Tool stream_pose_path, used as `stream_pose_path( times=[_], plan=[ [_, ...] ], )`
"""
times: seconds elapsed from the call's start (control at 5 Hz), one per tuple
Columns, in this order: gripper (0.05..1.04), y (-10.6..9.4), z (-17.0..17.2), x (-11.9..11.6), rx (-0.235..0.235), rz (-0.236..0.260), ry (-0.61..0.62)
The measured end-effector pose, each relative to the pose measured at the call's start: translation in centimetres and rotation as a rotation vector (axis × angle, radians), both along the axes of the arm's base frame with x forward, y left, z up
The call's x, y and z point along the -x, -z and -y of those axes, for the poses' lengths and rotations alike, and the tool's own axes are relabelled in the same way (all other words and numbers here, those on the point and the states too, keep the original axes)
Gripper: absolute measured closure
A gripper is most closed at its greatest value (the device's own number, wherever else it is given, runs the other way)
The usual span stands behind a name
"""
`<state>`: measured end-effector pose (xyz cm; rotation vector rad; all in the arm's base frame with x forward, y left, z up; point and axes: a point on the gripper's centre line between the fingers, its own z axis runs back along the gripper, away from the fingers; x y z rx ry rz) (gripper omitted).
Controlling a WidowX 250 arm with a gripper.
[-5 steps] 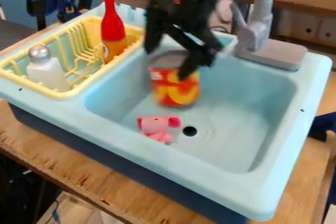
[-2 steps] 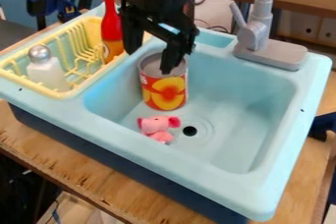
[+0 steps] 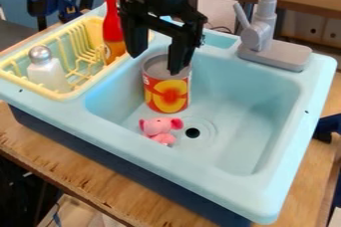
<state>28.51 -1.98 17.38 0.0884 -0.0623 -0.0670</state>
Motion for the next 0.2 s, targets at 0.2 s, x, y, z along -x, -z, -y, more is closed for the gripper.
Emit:
stream_pose_path(
  times=[0.2],
  plan=[
    [0.083, -1.06, 0.50, 1.48, 0.025, -0.128, 0.077]
  ],
)
